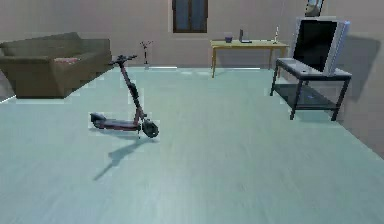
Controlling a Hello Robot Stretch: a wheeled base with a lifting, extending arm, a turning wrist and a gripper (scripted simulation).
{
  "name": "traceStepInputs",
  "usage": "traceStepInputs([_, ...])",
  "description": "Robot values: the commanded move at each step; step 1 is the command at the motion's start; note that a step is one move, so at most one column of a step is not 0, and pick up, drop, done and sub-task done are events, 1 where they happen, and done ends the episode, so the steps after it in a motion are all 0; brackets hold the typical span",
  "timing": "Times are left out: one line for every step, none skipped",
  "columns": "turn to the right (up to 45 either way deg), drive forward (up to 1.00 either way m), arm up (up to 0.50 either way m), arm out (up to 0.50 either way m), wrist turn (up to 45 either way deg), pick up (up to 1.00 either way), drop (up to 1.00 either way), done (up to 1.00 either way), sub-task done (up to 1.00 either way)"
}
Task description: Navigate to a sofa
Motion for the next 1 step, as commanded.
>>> traceStepInputs([3.0,0.00,0.00,0.00,0.0,0.00,0.00,0.00,0.00])
